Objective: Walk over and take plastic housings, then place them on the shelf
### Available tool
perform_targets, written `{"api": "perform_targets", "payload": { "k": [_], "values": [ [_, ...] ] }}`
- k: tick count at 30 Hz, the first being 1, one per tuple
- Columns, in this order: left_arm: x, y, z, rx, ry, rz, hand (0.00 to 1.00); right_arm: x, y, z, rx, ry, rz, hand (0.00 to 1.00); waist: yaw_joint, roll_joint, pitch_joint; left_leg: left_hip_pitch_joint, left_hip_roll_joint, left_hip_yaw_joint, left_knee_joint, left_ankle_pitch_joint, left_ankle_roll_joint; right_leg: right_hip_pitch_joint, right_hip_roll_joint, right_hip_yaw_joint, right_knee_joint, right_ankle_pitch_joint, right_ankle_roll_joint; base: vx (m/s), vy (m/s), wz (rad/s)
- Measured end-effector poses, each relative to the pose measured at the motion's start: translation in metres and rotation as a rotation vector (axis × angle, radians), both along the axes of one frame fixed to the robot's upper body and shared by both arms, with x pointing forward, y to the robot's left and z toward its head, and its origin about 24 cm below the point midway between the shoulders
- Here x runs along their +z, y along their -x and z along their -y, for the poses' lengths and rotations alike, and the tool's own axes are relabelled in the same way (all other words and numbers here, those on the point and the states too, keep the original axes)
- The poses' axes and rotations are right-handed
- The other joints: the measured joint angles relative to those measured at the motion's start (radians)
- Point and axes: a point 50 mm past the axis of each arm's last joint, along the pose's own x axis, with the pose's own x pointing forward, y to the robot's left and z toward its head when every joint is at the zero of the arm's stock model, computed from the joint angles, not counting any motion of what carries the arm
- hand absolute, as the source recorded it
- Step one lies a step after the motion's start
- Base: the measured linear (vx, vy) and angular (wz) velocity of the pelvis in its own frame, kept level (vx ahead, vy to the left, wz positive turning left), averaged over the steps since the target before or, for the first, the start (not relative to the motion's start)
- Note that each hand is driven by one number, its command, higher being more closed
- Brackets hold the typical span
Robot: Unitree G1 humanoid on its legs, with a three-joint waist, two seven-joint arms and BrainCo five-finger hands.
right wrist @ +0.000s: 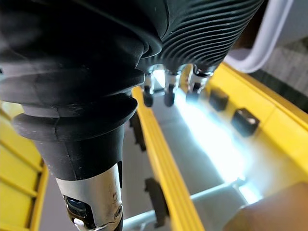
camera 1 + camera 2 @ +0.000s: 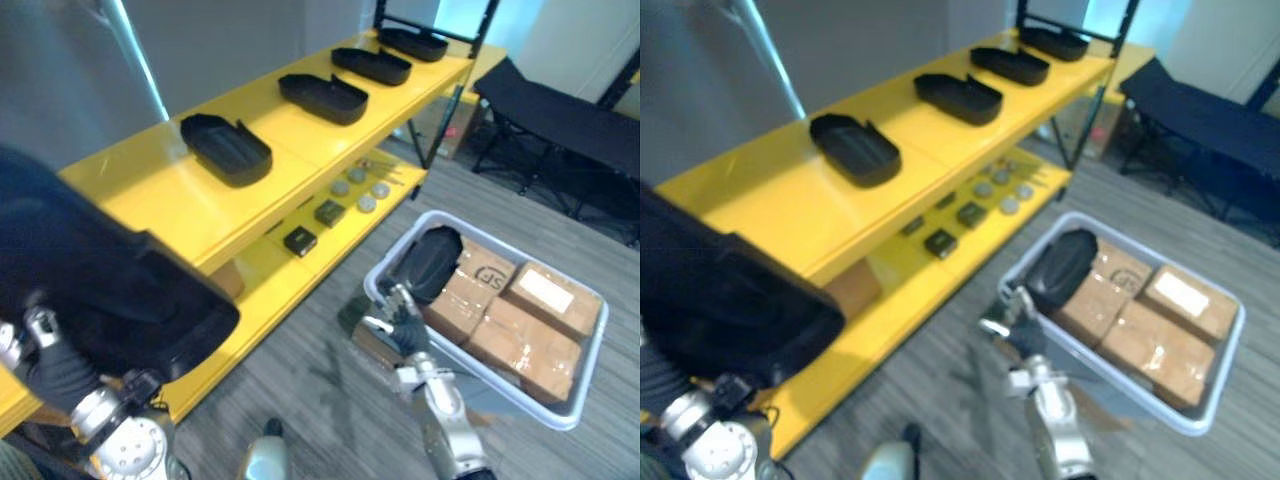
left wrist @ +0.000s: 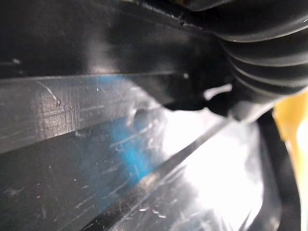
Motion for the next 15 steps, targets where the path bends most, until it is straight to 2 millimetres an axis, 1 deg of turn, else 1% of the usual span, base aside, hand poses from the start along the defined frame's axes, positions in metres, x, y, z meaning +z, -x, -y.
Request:
{"api": "perform_targets", "payload": {
  "k": [1, 2, 4, 5, 6, 7, 8, 9, 11, 13, 15],
  "values": [
    [0.001, -0.003, 0.003, -0.030, -0.016, 0.000, 1.00, 0.002, 0.000, 0.001, -0.002, -0.001, 0.011, 0.00, -0.001, 0.000, 0.003, 0.000, -0.005, -0.008, -0.001, 0.005, -0.001, 0.002, -0.002, 0.008, 0.010, -0.010, 0.007, -0.04, -0.027, 0.64],
    [0.002, -0.006, 0.006, -0.067, -0.034, 0.007, 1.00, 0.005, -0.002, 0.001, 0.012, 0.002, 0.034, 0.00, 0.001, 0.003, 0.014, 0.000, -0.007, -0.021, 0.001, 0.012, -0.004, 0.005, -0.003, 0.003, 0.023, -0.020, 0.023, -0.06, -0.055, 0.35],
    [0.001, -0.007, 0.011, -0.093, -0.028, 0.006, 1.00, 0.011, -0.007, 0.002, 0.036, 0.019, 0.072, 0.00, 0.004, 0.022, 0.037, -0.001, 0.010, -0.026, 0.001, 0.024, -0.013, 0.002, 0.011, -0.002, 0.039, -0.025, 0.030, -0.09, -0.068, 0.12],
    [-0.001, -0.007, 0.011, -0.098, -0.028, -0.007, 1.00, 0.014, -0.009, 0.003, 0.045, 0.036, 0.094, 0.00, 0.005, 0.037, 0.046, -0.001, 0.025, -0.026, 0.000, 0.031, -0.018, -0.002, 0.024, 0.000, 0.044, -0.025, 0.031, -0.10, -0.057, -0.04],
    [-0.002, -0.007, 0.011, -0.099, -0.027, -0.010, 1.00, 0.015, -0.010, 0.003, 0.048, 0.042, 0.102, 0.00, 0.004, 0.043, 0.049, 0.000, 0.031, -0.025, -0.001, 0.037, -0.019, -0.001, 0.031, 0.000, 0.045, -0.025, 0.031, -0.14, -0.088, -0.04],
    [-0.003, -0.008, 0.011, -0.102, -0.020, -0.015, 1.00, 0.016, -0.009, 0.004, 0.060, 0.053, 0.109, 0.00, 0.001, 0.047, 0.053, 0.004, 0.040, -0.021, -0.012, 0.051, -0.017, -0.004, 0.037, 0.000, 0.051, -0.030, 0.040, -0.12, -0.077, 0.03],
    [-0.004, -0.008, 0.012, -0.108, -0.013, -0.015, 1.00, 0.015, -0.009, 0.005, 0.064, 0.058, 0.108, 0.00, -0.003, 0.052, 0.055, 0.008, 0.048, -0.020, -0.020, 0.058, -0.022, -0.005, 0.043, 0.000, 0.060, -0.033, 0.045, -0.12, -0.076, -0.01],
    [-0.004, -0.008, 0.013, -0.120, -0.004, -0.016, 1.00, 0.014, -0.007, 0.006, 0.068, 0.060, 0.101, 0.00, -0.002, 0.053, 0.058, 0.019, 0.058, -0.017, -0.031, 0.063, -0.028, -0.008, 0.047, 0.004, 0.065, -0.038, 0.046, -0.12, -0.068, -0.07],
    [-0.009, -0.006, 0.016, -0.142, 0.010, -0.042, 1.00, 0.010, -0.003, 0.005, 0.082, 0.078, 0.089, 0.00, -0.001, 0.050, 0.073, 0.042, 0.073, 0.006, -0.027, 0.064, -0.029, -0.009, 0.050, 0.025, 0.096, -0.057, 0.048, -0.13, -0.066, -0.20],
    [-0.013, -0.004, 0.018, -0.148, 0.007, -0.063, 1.00, 0.008, 0.001, 0.005, 0.090, 0.076, 0.083, 0.00, -0.008, 0.048, 0.077, 0.040, 0.076, 0.011, -0.025, 0.062, -0.025, -0.019, 0.045, 0.028, 0.117, -0.068, 0.046, -0.09, -0.021, -0.10],
    [-0.014, -0.002, 0.016, -0.135, 0.012, -0.070, 1.00, 0.005, 0.004, 0.005, 0.101, 0.074, 0.074, 0.00, -0.007, 0.042, 0.082, 0.033, 0.074, 0.030, -0.008, 0.055, -0.016, -0.035, 0.033, 0.039, 0.141, -0.078, 0.051, -0.07, 0.018, -0.10]
  ]
}}
